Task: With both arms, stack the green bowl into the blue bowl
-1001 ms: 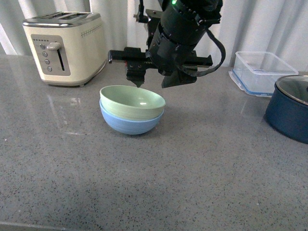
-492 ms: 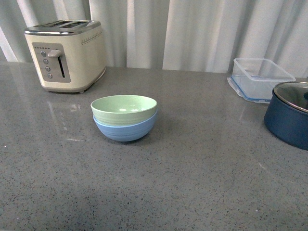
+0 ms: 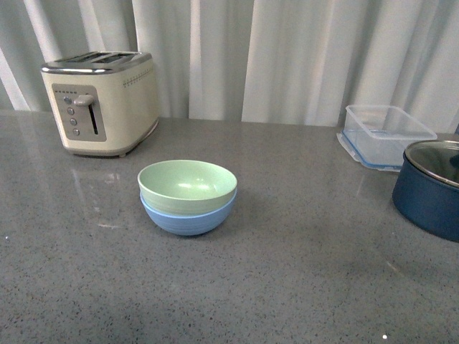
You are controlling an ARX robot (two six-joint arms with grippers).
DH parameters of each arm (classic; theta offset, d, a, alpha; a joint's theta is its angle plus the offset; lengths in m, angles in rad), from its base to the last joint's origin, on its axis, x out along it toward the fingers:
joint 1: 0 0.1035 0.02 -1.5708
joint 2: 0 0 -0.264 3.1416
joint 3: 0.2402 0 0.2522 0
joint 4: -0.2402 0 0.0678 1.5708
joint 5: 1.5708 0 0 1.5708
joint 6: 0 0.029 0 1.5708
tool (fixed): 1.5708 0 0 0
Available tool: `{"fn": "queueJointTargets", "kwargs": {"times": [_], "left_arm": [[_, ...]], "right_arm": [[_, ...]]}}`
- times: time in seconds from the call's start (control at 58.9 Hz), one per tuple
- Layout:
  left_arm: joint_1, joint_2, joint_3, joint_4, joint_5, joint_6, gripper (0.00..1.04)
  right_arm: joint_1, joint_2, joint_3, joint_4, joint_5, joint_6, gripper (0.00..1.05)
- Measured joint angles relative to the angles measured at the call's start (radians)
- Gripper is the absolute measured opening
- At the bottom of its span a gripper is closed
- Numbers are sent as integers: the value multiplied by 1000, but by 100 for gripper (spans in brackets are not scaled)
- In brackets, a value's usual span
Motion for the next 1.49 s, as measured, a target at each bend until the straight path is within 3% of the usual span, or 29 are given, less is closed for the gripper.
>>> {"fn": "queueJointTargets", "kwargs": {"times": [0.39, 0.441, 0.56, 0.78, 0.848, 1.493], "left_arm": [[0, 0, 0, 0, 0, 0, 98], [0, 0, 0, 0, 0, 0, 98], [0, 0, 0, 0, 0, 0, 98], [0, 0, 0, 0, 0, 0, 98], [0, 0, 0, 0, 0, 0, 98], [0, 0, 0, 0, 0, 0, 98]], "right_arm": [[-73, -225, -178, -43, -72, 0, 1], [-114, -263, -196, -63, -136, 0, 1], [-151, -336, -229, -103, -145, 0, 1], [-152, -463, -268, -188, -150, 0, 1], [-152, -475, -299, -154, -150, 0, 1], [-152, -813, -314, -476, -150, 0, 1]]}}
